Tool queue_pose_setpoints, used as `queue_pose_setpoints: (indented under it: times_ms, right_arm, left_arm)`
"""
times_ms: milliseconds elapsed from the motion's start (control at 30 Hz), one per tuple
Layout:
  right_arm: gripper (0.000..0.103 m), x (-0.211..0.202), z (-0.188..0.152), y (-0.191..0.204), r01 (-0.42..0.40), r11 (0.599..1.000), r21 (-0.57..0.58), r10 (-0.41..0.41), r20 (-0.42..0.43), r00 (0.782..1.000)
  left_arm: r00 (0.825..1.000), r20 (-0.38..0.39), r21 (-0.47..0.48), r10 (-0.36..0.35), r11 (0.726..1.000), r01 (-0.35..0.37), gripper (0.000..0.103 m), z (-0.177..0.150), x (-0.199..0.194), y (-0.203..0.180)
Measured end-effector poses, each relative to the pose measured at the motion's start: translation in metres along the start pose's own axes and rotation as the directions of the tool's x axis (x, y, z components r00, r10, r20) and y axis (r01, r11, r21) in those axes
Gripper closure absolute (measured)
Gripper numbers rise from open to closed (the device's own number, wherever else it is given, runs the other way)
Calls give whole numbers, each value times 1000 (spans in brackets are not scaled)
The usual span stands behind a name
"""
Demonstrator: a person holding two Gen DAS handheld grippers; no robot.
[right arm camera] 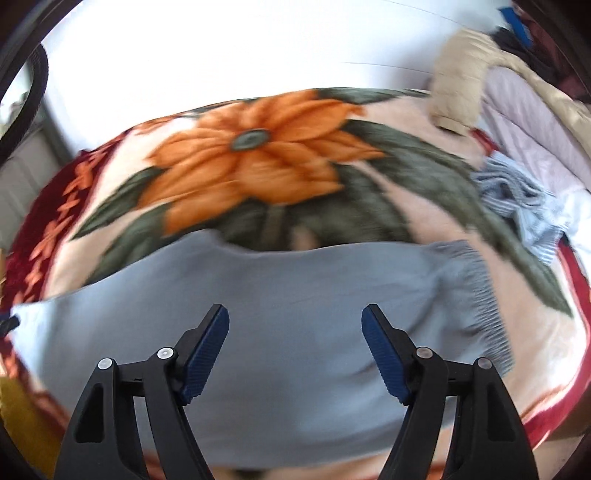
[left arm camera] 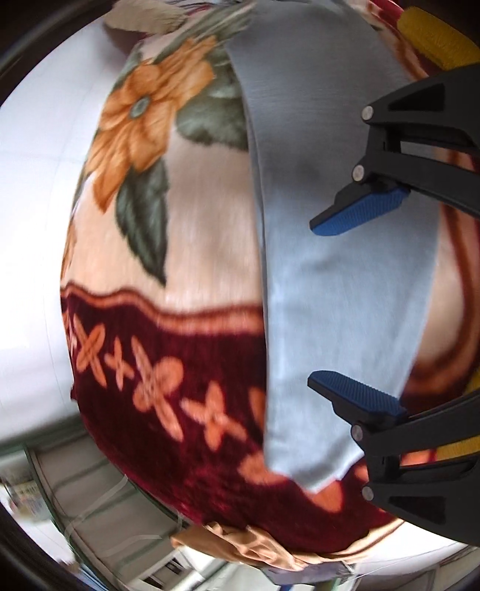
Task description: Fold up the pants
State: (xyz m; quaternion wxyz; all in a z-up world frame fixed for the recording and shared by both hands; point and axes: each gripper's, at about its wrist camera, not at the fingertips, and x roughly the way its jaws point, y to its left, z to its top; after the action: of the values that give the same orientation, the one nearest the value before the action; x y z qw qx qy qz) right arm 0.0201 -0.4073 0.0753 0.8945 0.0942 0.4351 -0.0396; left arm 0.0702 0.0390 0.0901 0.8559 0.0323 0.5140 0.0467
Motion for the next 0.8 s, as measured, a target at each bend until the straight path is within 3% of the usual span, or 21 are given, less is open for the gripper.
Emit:
queue_pose_setpoints:
  times_ms: [300, 433, 533, 633, 800]
  right_arm:
    - [27, -10, -26, 129, -128, 978, -162, 116, -78, 990]
    - [27, -6, -40, 186, -185, 956, -229, 158, -130, 979]
    - [27, 4, -51, 223, -219, 937, -272, 175, -176, 969]
    - [27, 13, -64, 253, -242, 920, -308, 178, -221, 959]
    - [28, 22, -82, 283, -269, 902, -338, 179, -274, 945]
  left_arm:
    - [996, -3, -113, -86, 990, 85, 24, -27, -27, 83]
    - [996, -4, -181, -93, 979, 91, 24, -35, -29, 121]
    - [996, -11, -225, -91, 971, 86, 25, -36, -24, 152]
    - [990, -32, -237, -135, 964, 124, 32, -30, -13, 176]
    - [981, -87, -252, -172, 957, 146, 36, -18, 16, 208]
